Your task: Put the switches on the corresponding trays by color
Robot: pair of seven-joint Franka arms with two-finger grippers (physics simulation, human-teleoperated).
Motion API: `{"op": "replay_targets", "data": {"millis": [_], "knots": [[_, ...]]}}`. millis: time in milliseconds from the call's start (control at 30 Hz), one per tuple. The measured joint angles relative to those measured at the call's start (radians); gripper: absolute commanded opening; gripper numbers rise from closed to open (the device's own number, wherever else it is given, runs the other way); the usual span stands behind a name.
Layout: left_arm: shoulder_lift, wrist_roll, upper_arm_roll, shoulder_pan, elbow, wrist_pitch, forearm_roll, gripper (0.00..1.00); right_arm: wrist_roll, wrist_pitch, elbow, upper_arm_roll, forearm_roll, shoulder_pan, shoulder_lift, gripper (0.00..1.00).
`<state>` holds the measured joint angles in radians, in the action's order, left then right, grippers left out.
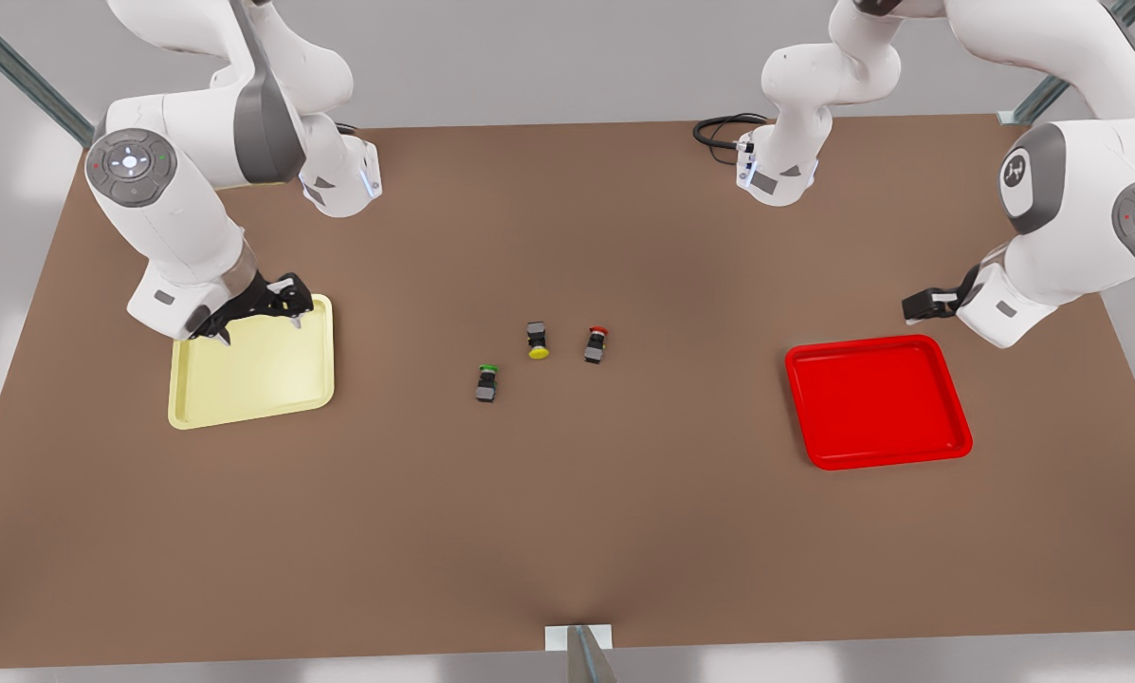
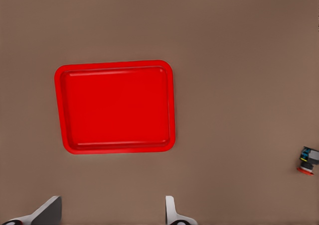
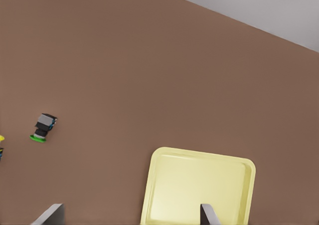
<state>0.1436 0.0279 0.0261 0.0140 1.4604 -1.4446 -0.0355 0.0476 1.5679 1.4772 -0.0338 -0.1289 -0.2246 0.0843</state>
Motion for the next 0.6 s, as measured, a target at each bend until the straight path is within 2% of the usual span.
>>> {"op": "replay_targets", "data": {"millis": [67,133,167,233,300,433,600], "knots": [[0.009,-0.005,0.003,0.004,0.000,-0.005,0.000,1.00,0.000,0.000,0.000,0.000,0.001,0.006,0.004,1.00],[0.028,-0.006,0.050,-0.023,-0.007,0.004,-0.005,1.00,-0.003,-0.020,-0.001,-0.002,0.013,-0.008,0.058,1.00],[0.056,0.000,0.060,-0.076,-0.037,0.006,-0.007,1.00,-0.003,-0.040,-0.004,-0.004,0.015,-0.054,0.109,1.00],[0.112,0.071,0.109,-0.087,-0.088,0.009,-0.010,1.00,-0.012,-0.042,-0.003,-0.005,0.017,-0.183,0.191,1.00],[0.139,0.193,0.115,-0.189,-0.102,0.004,-0.011,1.00,-0.014,-0.037,-0.009,-0.005,0.022,-0.186,0.242,1.00],[0.249,0.234,0.116,-0.216,-0.103,-0.071,-0.008,1.00,-0.015,-0.019,-0.017,-0.023,0.081,-0.181,0.335,1.00],[0.326,0.386,0.116,-0.418,-0.101,-0.154,0.005,1.00,-0.015,0.024,-0.017,-0.023,0.102,-0.178,0.394,1.00]]}}
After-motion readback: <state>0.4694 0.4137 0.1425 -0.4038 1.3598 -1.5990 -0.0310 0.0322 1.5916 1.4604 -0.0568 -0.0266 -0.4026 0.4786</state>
